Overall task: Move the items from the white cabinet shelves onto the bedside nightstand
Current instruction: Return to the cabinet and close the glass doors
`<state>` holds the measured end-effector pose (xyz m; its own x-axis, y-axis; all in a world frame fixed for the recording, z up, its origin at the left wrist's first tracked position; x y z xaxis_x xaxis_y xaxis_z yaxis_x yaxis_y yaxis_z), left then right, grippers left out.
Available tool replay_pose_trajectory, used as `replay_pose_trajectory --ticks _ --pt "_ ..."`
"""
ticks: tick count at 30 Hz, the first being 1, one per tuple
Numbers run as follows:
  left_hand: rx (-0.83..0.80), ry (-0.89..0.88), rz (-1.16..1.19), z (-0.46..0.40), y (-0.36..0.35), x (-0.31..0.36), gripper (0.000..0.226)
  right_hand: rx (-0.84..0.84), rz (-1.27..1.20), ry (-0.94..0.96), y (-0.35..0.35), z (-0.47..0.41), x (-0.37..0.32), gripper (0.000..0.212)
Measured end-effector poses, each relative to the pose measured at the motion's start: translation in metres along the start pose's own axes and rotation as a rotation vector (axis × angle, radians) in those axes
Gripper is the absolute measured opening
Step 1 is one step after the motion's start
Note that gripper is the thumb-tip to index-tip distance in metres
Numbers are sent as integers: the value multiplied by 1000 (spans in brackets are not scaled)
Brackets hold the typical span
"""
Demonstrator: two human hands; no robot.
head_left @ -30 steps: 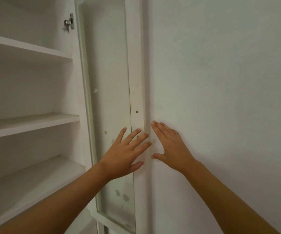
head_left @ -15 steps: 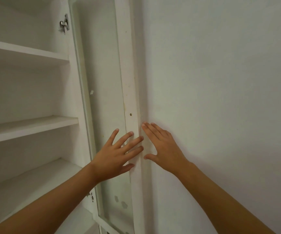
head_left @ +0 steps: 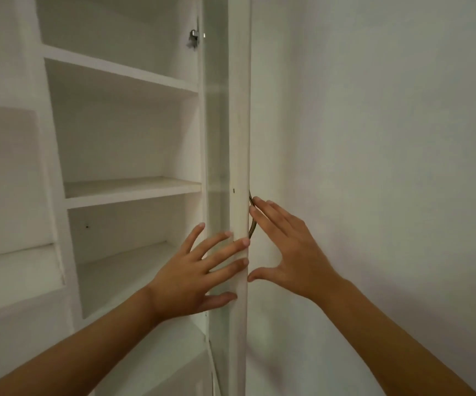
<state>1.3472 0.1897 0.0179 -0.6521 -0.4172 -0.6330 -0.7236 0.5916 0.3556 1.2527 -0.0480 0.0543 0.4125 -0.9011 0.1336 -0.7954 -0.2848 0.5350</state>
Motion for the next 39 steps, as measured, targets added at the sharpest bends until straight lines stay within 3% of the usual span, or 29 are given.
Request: replay_pose_trajectory --ticks 12,21,27,39 --pt "-46 91 -41 75 49 -38 67 2 -149 66 -38 -48 -68 125" --pt "-96 143 -89 121 78 -73 67 99 -218 43 -79 -87 -117 82" --pt "-148 184 -122 152 93 -96 67 195 -190 63 -113 -117 -145 74" --pt "-247 191 -238 189 105 -143 70 228 -223 31 -176 -159 -175 75"
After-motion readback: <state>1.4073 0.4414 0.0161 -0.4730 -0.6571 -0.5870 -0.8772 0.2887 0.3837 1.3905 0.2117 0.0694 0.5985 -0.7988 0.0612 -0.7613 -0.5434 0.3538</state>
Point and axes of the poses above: each hand's wrist, its own z-axis away from the middle knuckle, its own y-axis out of the back of the hand, x = y × z, the point moved 1 cm from there along -z, towards the middle knuckle, and after that the axes turned 4 degrees about x, right-handed, at the moved point
